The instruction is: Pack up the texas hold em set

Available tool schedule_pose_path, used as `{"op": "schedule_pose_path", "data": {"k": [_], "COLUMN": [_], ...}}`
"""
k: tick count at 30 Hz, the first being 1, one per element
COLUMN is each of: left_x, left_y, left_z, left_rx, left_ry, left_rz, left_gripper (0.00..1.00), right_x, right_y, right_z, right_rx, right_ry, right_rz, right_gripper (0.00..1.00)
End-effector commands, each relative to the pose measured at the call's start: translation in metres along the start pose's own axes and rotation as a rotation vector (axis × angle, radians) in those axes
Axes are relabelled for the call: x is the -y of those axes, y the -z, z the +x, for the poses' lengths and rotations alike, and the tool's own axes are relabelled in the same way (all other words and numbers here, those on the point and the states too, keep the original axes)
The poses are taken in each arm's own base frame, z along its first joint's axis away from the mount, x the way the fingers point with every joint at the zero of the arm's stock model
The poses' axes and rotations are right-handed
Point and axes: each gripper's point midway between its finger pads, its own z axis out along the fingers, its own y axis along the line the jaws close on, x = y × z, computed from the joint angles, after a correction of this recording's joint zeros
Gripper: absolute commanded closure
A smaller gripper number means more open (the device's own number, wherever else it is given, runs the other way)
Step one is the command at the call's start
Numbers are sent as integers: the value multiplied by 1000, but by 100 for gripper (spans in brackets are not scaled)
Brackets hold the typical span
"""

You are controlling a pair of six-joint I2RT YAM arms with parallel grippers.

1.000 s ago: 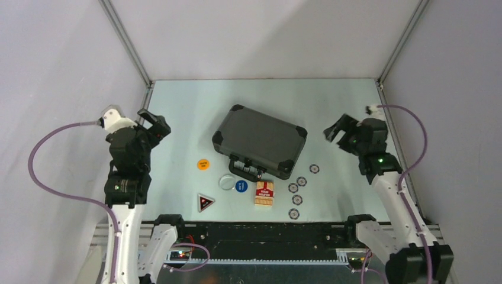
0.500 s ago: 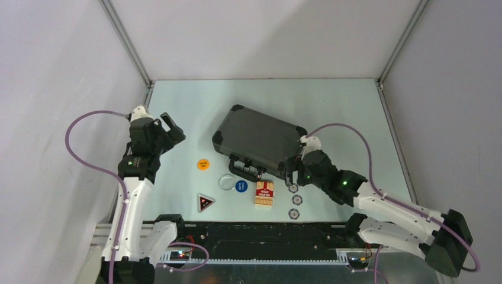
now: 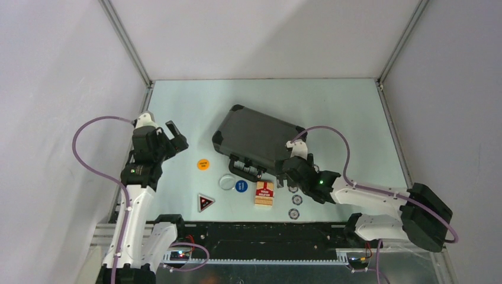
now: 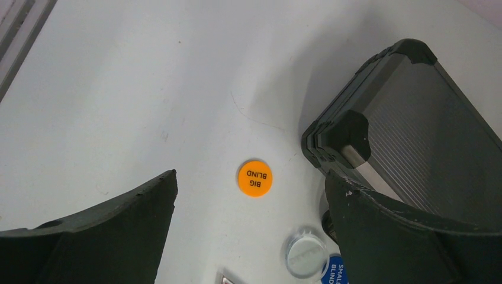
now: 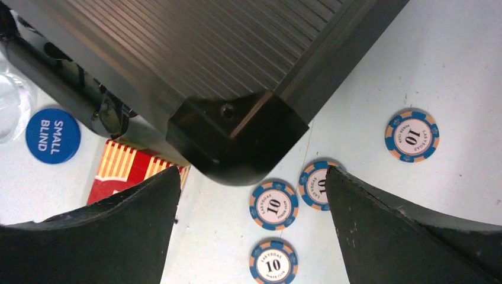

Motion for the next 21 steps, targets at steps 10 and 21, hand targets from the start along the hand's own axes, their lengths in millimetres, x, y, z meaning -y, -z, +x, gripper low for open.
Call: {"op": "schedule_pose_path", "data": {"k": [10,21], "left_x": [12,15], "left_y": [1,1], "left_z": [-4,-3], "left_rx": [10,12], "left_ry": [-22,-22], "left_rz": [75,91], "left_gripper": [0,0], "right_x": [-2,32], "right_y": [-19,-8], "right_z": [-33,-68], "right_rx": [141,209], "right_ry": [-76,-60], "right_rz": [58,163], "right_gripper": [10,10]}}
